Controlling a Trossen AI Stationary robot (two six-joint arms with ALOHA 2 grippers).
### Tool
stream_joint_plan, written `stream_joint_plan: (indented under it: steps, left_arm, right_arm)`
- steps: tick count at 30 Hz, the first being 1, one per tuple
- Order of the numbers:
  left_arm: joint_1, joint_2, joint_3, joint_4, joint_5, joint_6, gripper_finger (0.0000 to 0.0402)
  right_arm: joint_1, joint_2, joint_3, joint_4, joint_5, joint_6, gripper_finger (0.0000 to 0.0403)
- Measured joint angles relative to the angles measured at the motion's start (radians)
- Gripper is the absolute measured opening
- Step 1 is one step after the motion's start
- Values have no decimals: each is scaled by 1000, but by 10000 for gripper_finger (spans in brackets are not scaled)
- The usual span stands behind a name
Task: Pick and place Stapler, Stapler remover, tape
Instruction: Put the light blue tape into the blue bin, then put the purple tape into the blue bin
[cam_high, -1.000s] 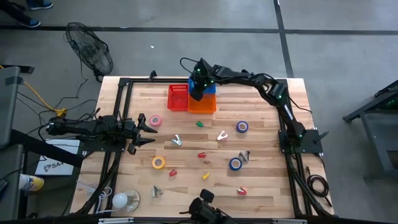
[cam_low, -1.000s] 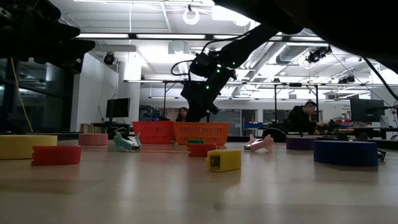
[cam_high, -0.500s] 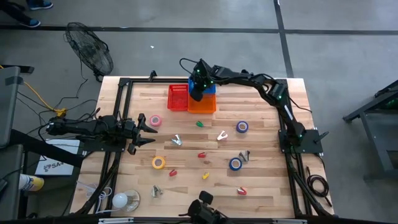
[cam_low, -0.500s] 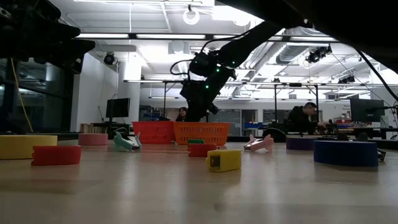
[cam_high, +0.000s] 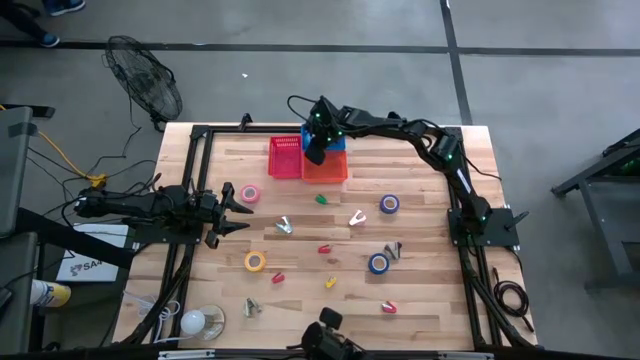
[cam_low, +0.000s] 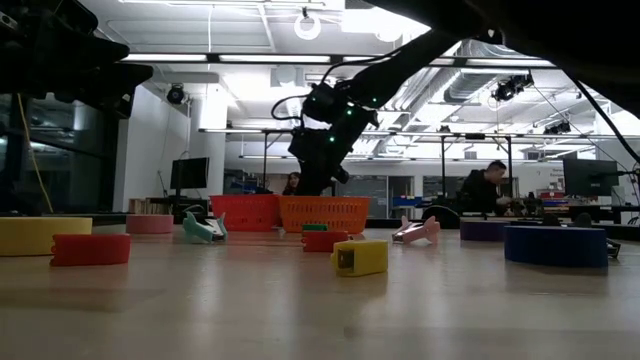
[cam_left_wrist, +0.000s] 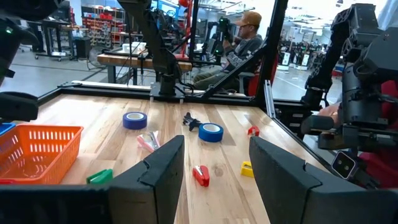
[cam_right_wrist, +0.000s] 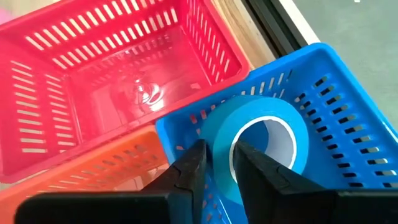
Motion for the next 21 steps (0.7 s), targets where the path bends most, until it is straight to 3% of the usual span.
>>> stream_joint_plan:
  steps: [9,21]
  left_arm:
    - [0,0,0,0,0,0,179]
    - [0,0,0,0,0,0,179]
  right_arm:
    - [0,-1,0,-5,9,0,78]
    - [-1,-1,0,-35,57,0,162]
